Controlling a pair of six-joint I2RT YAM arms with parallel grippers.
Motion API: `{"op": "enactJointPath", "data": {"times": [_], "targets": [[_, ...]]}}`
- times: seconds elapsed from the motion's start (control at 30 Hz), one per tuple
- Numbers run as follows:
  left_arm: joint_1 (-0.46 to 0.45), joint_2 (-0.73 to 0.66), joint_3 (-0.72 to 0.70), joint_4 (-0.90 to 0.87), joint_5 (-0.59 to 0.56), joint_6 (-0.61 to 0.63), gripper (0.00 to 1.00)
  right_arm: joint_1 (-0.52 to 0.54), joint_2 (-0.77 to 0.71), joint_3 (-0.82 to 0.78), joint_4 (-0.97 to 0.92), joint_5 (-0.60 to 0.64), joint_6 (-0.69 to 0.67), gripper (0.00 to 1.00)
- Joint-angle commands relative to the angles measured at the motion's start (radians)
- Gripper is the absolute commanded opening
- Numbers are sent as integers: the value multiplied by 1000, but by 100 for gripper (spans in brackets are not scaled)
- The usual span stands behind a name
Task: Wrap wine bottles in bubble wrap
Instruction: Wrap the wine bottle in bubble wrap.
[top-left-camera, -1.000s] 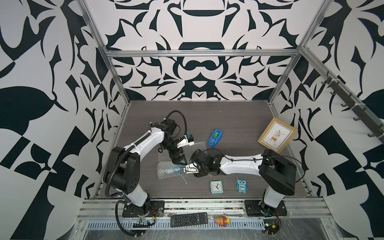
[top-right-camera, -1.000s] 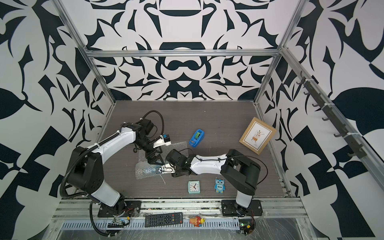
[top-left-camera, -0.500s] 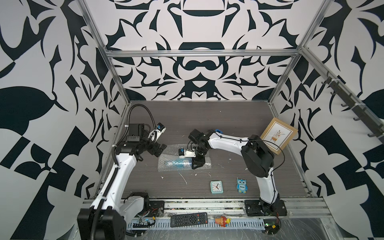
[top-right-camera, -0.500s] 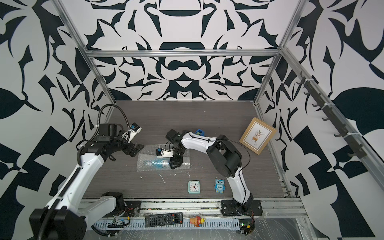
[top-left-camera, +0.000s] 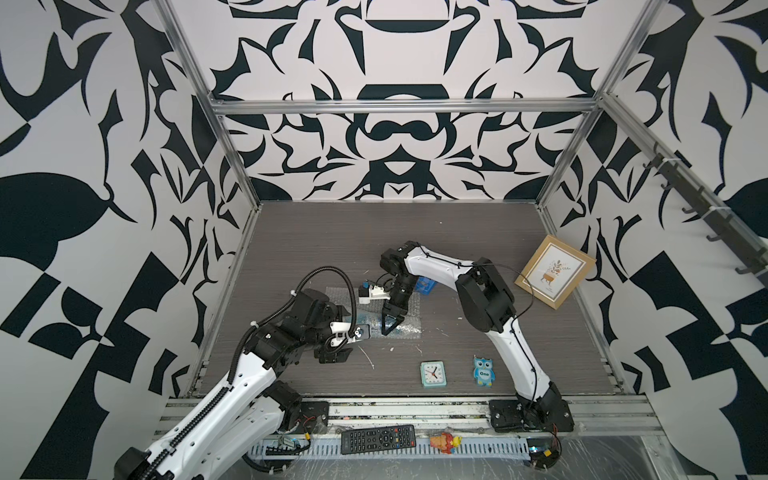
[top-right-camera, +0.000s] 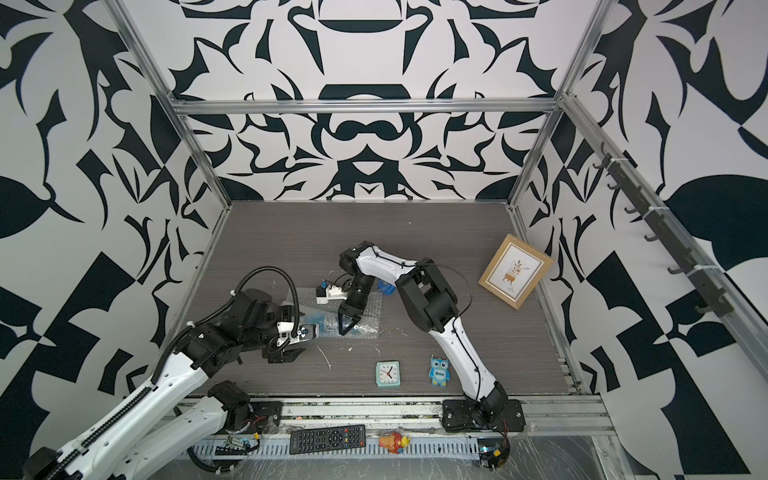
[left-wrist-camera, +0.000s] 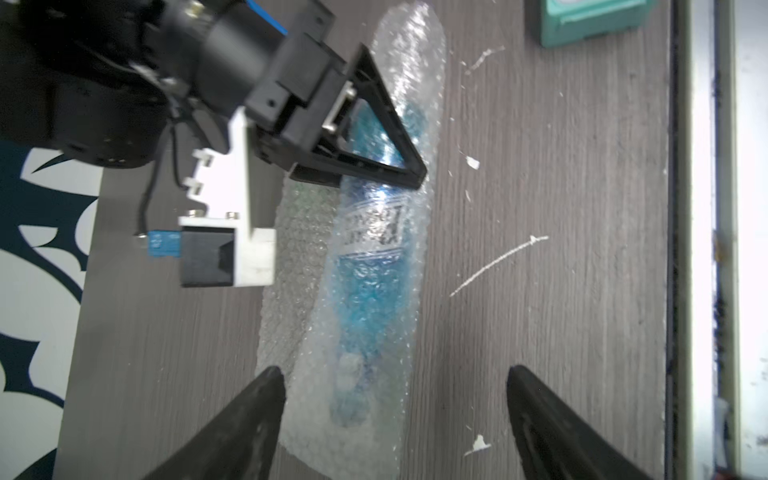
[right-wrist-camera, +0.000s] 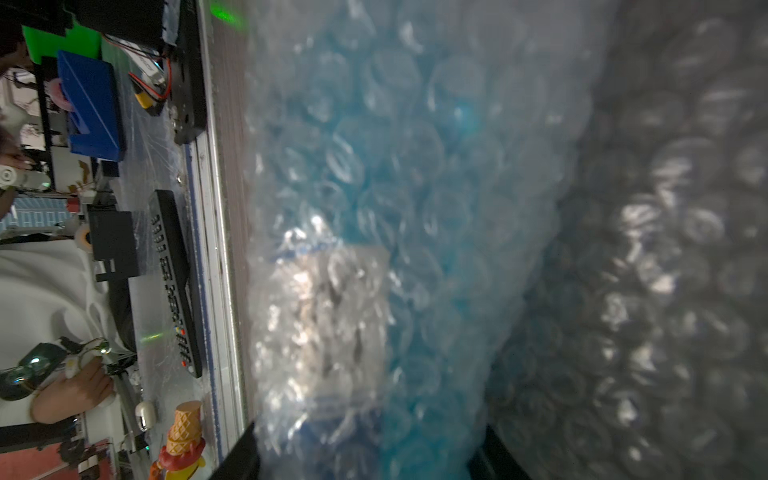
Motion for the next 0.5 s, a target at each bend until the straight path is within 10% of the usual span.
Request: {"op": "enactJointPath", "data": {"times": [0.0, 0.47], "targets": [[-58, 44, -23, 39, -92, 80, 89, 12, 50, 37, -153, -58, -32, 14], [-93, 433, 0, 384, -125, 116, 90, 11, 90, 69, -180, -12, -28, 19]]}}
